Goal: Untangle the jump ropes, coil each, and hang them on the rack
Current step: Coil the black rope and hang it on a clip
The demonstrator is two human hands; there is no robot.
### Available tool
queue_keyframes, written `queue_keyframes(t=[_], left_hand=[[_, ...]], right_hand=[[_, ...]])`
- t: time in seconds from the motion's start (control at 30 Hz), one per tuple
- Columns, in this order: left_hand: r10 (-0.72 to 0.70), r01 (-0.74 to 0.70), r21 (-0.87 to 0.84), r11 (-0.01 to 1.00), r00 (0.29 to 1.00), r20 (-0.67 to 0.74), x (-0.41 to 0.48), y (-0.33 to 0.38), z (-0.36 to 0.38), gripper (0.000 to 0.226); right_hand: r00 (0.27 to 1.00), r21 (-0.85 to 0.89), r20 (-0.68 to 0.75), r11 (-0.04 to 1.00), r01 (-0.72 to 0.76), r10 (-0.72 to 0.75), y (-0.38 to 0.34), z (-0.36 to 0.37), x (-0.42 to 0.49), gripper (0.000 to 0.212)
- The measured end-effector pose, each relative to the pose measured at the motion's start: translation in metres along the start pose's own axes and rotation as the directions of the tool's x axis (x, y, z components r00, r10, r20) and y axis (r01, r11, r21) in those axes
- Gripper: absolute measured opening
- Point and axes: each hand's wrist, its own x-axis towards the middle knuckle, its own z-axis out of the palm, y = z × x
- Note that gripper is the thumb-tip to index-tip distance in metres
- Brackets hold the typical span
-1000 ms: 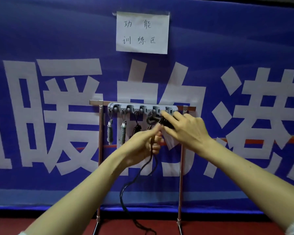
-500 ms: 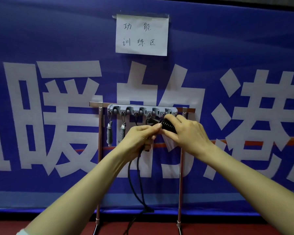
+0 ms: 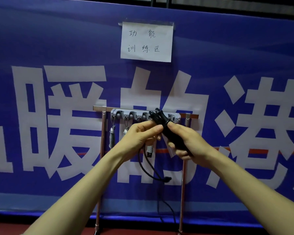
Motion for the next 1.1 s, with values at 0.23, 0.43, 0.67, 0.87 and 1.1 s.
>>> queue_keyframes(t=[0.23,0.43,0.67,0.87,1.1], left_hand=[[-0.132,0.133,0.039,0.990,0.991,-0.018,-0.002,-0.010,0.000,0.026],[-0.127,0.131,0.059,0.990,0.990,-0.064,-0.004,-0.015,-0.002,0.031],[-0.236,0.235,-0.031,0.972,0.971,-0.043,-0.008,-0.023,0.002,0.024],[-0.476,0.512,-0.202,0.835,0.856,0.201,-0.010,-0.029,-0.007,0.032],[-0.504,0.509,-0.078,0.857,0.861,0.070,-0.017,-0.035,-0.008,0.021]], right_hand=[[0.996,0.030,0.060,0.997,-0.065,0.063,0.010,0.001,0.004,0.055],[0.993,-0.123,-0.051,0.986,-0.113,0.107,0.008,0.003,0.011,0.063],[0.990,-0.205,-0.101,0.971,-0.122,0.104,0.016,0.002,0.014,0.057],[0.988,-0.284,-0.122,0.950,-0.131,0.100,0.016,-0.014,0.013,0.069],[0.989,-0.435,-0.142,0.900,-0.030,-0.036,0.019,-0.020,0.008,0.074]])
